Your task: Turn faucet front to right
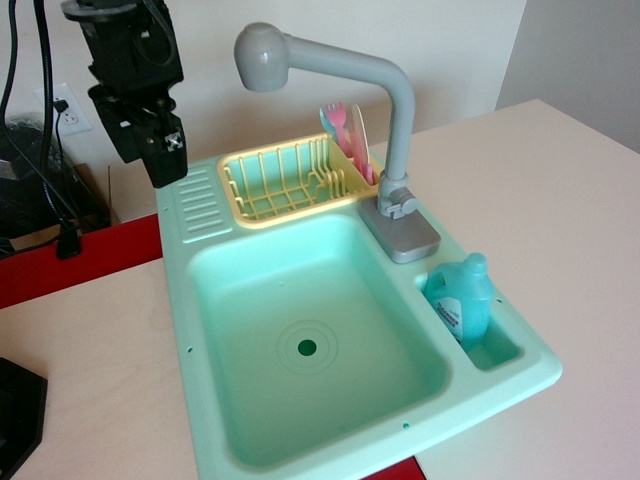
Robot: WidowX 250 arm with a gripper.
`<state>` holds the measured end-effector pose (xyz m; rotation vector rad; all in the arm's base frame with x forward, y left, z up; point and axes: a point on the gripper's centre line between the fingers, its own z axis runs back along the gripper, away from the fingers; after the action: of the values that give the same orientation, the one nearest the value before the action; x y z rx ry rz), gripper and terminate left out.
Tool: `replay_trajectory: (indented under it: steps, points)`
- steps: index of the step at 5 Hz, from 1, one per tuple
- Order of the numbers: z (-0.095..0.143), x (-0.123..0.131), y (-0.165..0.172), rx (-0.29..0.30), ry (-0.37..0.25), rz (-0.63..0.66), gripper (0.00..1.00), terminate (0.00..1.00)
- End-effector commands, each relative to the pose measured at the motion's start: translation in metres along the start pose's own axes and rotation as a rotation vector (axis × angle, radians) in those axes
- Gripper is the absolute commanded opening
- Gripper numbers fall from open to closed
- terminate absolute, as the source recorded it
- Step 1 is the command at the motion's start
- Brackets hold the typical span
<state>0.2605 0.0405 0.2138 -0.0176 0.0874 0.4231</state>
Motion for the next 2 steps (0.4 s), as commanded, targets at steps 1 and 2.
replay_trajectory:
  steps: [1, 2]
  points:
    - [0.0, 0.0, 0.0, 0.0, 0.0, 0.0, 1.0, 0.0]
    - [-0.0007, 0.0078, 0.0022, -0.007, -0.009, 0.017, 1.0, 0.0]
